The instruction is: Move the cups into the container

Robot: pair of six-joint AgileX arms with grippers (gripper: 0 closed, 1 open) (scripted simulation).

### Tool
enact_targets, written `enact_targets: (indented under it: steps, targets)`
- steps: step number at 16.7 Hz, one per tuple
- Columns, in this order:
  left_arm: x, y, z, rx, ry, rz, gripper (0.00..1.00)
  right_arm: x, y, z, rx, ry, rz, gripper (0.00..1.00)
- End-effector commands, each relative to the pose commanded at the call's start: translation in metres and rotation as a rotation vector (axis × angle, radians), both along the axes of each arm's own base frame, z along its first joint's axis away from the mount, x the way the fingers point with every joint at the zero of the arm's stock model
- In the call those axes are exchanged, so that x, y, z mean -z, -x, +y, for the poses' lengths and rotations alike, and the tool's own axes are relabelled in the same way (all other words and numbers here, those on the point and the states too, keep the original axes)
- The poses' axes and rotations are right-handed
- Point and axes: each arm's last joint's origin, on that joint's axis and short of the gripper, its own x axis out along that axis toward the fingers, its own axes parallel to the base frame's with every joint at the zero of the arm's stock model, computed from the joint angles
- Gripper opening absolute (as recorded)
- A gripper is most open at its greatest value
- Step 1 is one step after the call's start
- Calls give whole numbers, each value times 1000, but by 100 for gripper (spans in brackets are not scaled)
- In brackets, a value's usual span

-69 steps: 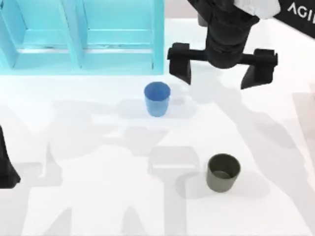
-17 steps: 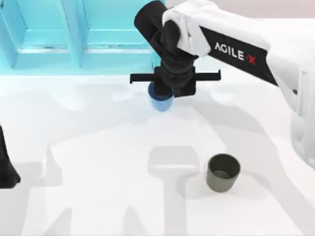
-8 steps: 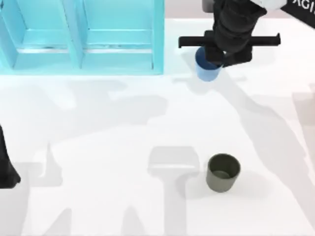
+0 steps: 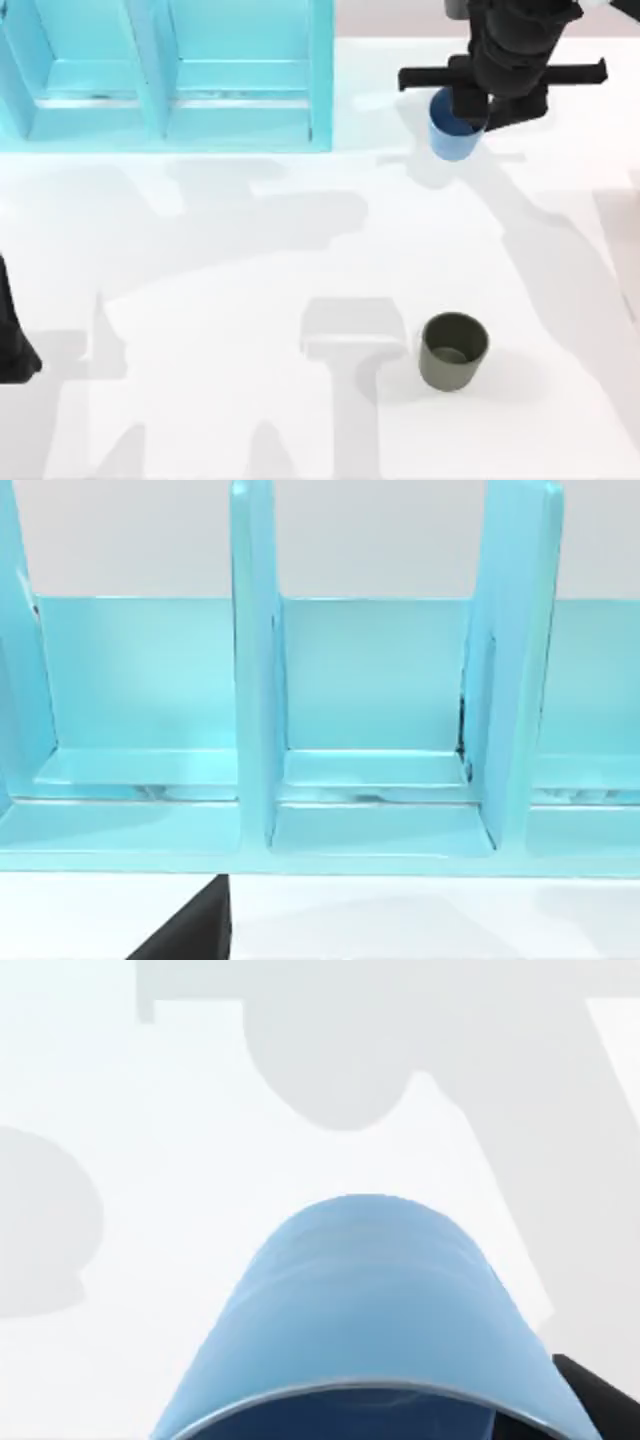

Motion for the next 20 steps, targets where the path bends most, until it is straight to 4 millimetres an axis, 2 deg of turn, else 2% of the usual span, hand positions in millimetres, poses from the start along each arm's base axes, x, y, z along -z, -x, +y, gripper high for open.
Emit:
enact_targets:
  steps: [3, 6, 9, 11, 12, 14, 16, 18, 20]
  targets:
    - [0, 0, 0, 0, 0, 0, 100, -10, -4, -71, 6, 30, 49, 0]
    - [0, 0, 0, 0, 0, 0, 100, -20, 12, -167, 15, 51, 129, 0]
    - [0, 0, 0, 0, 0, 0, 100, -27, 56, -263, 18, 40, 217, 0]
    - [0, 0, 0, 0, 0, 0, 100, -32, 98, -313, 16, 13, 259, 0]
    - [0, 0, 0, 0, 0, 0, 100, -34, 119, -332, 14, -3, 272, 0]
    - [0, 0, 0, 0, 0, 0, 100, -38, 159, -356, 11, -35, 282, 0]
    - [0, 0, 0, 0, 0, 0, 100, -40, 188, -367, 9, -60, 279, 0]
    - [0, 0, 0, 0, 0, 0, 100, -41, 204, -370, 8, -74, 274, 0]
    - [0, 0, 0, 0, 0, 0, 100, -41, 205, -370, 8, -76, 273, 0]
